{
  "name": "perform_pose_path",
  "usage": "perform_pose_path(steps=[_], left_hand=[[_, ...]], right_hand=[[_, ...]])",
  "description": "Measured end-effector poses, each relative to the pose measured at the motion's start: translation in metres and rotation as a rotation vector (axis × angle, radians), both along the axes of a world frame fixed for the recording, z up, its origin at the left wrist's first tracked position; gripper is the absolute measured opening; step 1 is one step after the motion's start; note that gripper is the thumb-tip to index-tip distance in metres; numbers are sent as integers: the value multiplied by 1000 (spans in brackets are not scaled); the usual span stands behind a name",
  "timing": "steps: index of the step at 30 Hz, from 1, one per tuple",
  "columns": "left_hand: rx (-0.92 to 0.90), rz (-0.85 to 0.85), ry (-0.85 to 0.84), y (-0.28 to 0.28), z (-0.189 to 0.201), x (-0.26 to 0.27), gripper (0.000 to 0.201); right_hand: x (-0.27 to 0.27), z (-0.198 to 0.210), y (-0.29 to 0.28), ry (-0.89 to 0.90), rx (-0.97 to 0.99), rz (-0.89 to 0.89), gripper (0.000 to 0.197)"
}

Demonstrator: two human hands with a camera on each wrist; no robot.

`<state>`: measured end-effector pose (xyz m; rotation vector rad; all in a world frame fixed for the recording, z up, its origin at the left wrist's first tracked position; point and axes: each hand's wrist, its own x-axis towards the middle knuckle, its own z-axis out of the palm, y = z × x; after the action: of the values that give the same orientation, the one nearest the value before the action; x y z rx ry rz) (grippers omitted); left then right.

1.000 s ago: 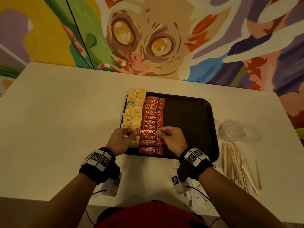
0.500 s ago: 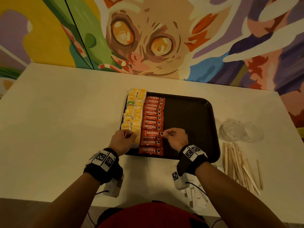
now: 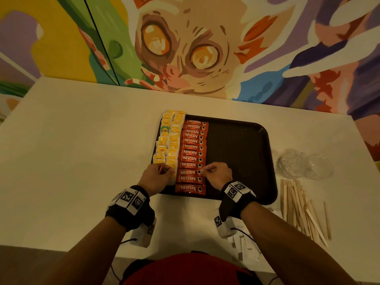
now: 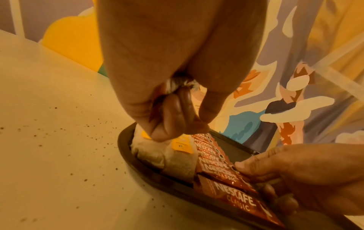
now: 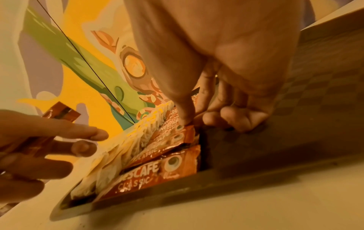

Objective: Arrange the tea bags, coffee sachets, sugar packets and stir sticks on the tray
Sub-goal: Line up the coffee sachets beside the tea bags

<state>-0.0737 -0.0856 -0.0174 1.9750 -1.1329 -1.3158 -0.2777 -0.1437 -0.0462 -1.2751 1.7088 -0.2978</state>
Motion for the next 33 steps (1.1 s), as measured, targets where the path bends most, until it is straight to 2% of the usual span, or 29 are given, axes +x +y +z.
perform_pose_path(steps=[15,19,21,24,29,33], left_hand=[[-15,-129,191,-2,11,-5,24],[18,-174,230,-2,17,-7,18],[48,-229,186,-2,21,-8,16],[87,-342,143,-2,28,-8,19],[118,-395,245,1,37,-7,20],[123,-167,424,6,37,-1,25]], right_hand=[[2,9,6,38,-96,-43,19],[8,28,12,-166,-208,92,16],[12,38,16,-300,-242,229,11],[17,42,19,-386,-234,383,16],[16,37,20,-406,-250,309,22],[6,39,20,-546,-266,194,17]])
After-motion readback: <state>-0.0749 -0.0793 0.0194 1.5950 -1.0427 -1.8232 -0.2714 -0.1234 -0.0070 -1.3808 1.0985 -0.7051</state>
